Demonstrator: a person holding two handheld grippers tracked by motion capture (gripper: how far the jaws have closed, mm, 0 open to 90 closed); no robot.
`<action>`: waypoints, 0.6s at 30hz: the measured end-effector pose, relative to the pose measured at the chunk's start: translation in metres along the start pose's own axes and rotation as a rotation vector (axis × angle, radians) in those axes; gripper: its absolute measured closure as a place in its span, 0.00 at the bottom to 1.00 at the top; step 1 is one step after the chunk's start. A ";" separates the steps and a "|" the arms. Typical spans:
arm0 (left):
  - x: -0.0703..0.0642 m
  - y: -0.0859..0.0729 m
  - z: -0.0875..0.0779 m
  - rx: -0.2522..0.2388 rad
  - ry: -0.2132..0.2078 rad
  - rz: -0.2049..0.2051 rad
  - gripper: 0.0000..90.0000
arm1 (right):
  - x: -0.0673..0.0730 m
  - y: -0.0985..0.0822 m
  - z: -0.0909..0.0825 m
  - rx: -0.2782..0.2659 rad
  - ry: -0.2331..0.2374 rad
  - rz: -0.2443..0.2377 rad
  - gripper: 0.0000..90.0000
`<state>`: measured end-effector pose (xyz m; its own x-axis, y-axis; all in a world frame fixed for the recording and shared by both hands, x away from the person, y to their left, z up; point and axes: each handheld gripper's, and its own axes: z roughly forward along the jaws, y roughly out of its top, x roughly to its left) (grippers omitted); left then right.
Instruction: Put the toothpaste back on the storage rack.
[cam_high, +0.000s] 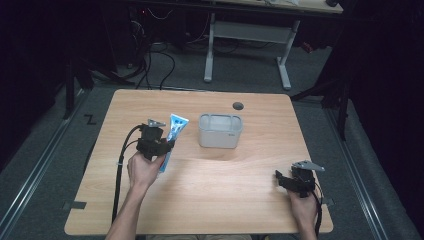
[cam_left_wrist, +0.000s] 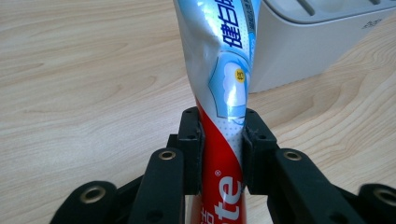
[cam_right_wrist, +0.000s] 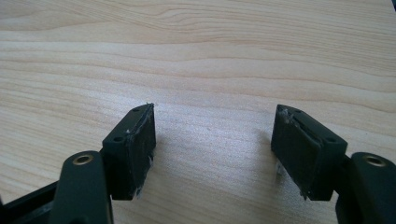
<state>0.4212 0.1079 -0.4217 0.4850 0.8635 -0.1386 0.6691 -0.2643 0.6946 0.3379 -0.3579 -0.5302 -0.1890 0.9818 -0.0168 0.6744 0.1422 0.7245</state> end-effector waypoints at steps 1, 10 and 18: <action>-0.001 0.001 0.000 -0.005 -0.002 0.001 0.81 | 0.000 0.000 0.000 0.000 0.000 0.000 0.34; -0.005 0.006 0.001 -0.042 -0.039 0.012 0.82 | 0.000 0.000 0.000 0.000 0.000 0.000 0.34; -0.009 0.013 0.002 -0.078 -0.065 0.022 0.82 | 0.000 0.000 0.000 0.000 0.000 0.000 0.34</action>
<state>0.4266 0.0959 -0.4127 0.5367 0.8272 -0.1667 0.6133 -0.2467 0.7503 0.3379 -0.3579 -0.5302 -0.1890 0.9818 -0.0163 0.6745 0.1419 0.7245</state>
